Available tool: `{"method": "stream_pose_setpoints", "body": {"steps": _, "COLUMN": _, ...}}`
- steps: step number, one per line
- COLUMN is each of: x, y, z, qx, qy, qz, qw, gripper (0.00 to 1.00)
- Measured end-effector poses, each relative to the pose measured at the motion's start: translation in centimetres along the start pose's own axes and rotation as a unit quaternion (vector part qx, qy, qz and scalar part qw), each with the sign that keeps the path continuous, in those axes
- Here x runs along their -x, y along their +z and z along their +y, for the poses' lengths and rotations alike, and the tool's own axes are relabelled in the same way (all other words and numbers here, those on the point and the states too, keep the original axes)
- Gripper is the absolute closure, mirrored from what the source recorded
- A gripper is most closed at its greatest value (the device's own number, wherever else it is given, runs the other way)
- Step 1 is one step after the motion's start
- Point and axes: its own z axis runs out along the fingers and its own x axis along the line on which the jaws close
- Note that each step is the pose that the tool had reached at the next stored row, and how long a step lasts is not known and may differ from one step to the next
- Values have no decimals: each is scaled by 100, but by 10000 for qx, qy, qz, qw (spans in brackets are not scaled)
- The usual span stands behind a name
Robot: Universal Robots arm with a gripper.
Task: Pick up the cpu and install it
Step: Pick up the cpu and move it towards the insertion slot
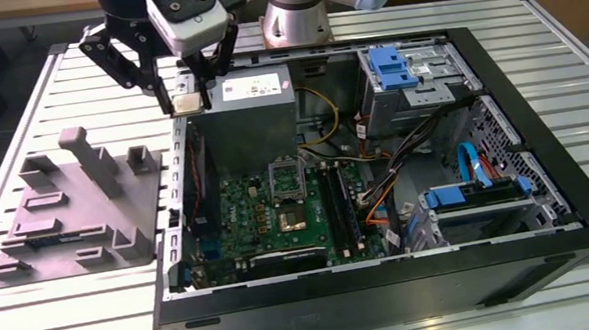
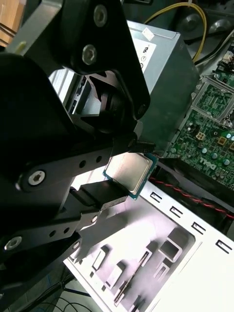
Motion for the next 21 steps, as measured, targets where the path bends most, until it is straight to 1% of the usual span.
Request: {"method": "stream_pose_setpoints", "body": {"steps": 21, "x": 129, "y": 0, "z": 0, "qx": 0, "qy": 0, "qz": 0, "qw": 10000, "gripper": 53}}
